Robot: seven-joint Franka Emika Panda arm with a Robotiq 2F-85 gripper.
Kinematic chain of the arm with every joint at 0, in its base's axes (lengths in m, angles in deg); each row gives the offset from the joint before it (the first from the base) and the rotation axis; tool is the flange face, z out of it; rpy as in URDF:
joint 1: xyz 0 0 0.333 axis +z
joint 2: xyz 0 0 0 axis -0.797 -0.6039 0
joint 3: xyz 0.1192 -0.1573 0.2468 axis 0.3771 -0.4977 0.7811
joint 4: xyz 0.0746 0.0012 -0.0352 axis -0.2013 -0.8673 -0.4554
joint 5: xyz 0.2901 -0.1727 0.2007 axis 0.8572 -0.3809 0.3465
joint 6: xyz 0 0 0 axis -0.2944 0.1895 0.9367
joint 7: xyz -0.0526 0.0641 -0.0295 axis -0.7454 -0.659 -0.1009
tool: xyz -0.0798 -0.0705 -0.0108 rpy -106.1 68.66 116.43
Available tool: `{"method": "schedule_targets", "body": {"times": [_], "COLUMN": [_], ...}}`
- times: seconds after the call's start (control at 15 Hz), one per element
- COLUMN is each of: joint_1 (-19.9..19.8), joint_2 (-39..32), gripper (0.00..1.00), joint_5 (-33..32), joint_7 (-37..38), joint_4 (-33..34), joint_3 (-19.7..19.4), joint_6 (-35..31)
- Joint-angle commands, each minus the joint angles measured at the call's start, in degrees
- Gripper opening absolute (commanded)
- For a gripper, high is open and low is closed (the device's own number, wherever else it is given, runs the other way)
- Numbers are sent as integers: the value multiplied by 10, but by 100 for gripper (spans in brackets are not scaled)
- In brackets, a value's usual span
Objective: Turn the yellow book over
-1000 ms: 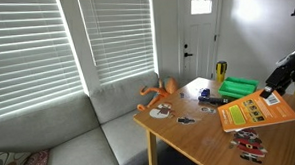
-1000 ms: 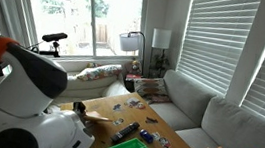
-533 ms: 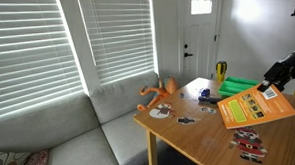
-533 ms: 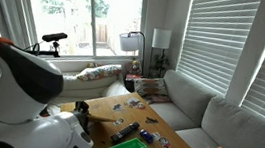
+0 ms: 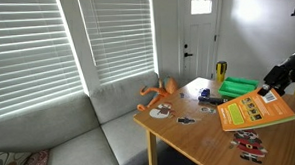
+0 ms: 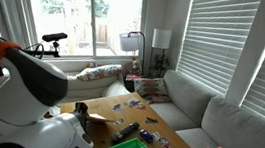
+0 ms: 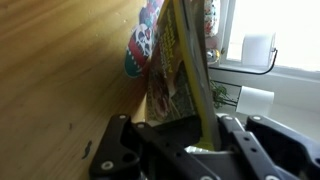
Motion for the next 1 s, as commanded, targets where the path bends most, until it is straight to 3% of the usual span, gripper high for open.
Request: {"method": "schedule_targets", "body": {"times": [0.0, 0.27, 0.73, 0.93], "joint_1": [-2, -3, 12, 21], "joint_2": [-13, 27, 87, 110], "gripper": [27, 49, 98, 100], "joint_5": [-6, -52, -160, -227], "joint_7": [33, 108, 232, 293], "joint_4": [1, 2, 4, 15], "joint_3": [41, 97, 149, 173], "joint_6": [5, -29, -31, -25]}}
